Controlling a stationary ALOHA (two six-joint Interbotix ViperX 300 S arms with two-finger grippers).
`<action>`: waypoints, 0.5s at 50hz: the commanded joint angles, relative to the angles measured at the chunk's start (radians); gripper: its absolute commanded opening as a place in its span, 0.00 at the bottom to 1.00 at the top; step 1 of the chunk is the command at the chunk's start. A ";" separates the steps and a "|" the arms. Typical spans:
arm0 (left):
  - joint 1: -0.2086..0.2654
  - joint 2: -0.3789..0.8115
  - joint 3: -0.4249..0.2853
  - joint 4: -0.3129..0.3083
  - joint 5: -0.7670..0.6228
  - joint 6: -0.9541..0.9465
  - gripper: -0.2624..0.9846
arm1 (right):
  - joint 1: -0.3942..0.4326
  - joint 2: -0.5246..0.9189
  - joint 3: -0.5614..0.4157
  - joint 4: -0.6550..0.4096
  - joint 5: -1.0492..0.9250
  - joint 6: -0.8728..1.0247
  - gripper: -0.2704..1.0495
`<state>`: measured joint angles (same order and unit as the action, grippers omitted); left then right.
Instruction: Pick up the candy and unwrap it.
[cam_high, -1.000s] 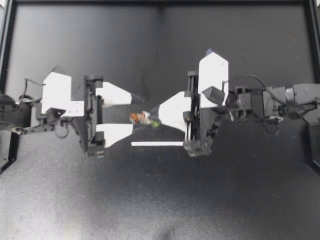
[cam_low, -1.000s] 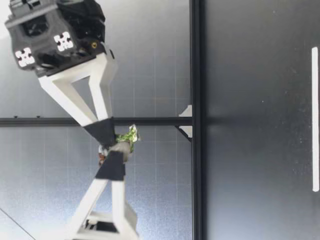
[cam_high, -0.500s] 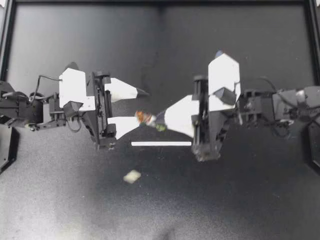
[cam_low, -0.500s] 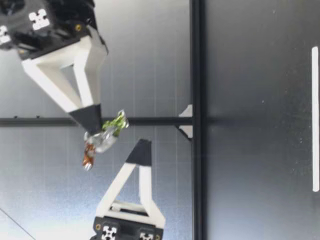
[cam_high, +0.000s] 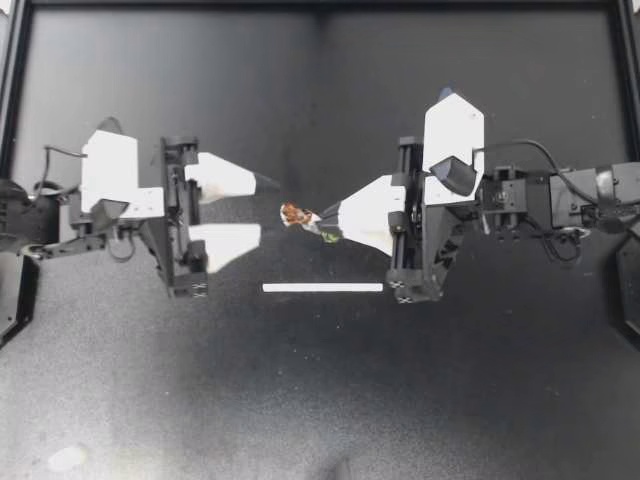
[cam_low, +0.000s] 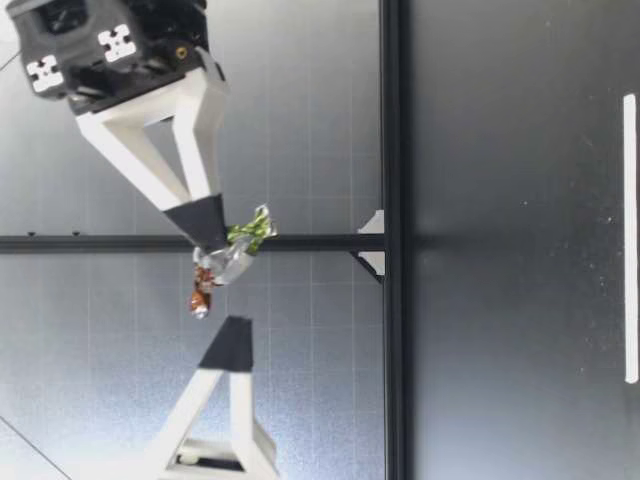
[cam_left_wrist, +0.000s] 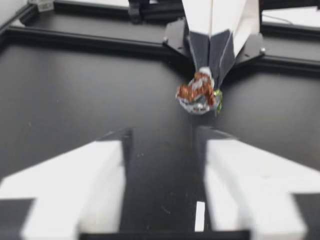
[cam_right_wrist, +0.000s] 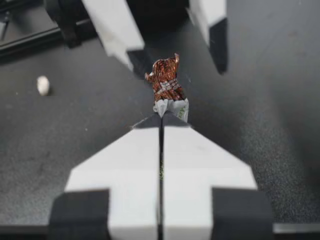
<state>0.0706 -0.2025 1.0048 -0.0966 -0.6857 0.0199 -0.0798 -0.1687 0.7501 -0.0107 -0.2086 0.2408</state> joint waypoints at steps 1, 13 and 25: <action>-0.009 -0.025 -0.011 0.003 -0.011 0.002 0.39 | -0.008 -0.021 -0.011 -0.003 -0.009 -0.006 0.06; -0.021 -0.026 -0.014 0.006 -0.012 0.005 0.19 | -0.008 -0.021 -0.006 -0.006 -0.009 -0.049 0.12; -0.023 -0.038 -0.015 0.006 -0.012 0.005 0.18 | -0.008 -0.026 0.000 -0.006 -0.014 -0.064 0.38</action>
<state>0.0506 -0.2163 1.0048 -0.0920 -0.6872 0.0230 -0.0782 -0.1687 0.7578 -0.0169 -0.2102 0.1779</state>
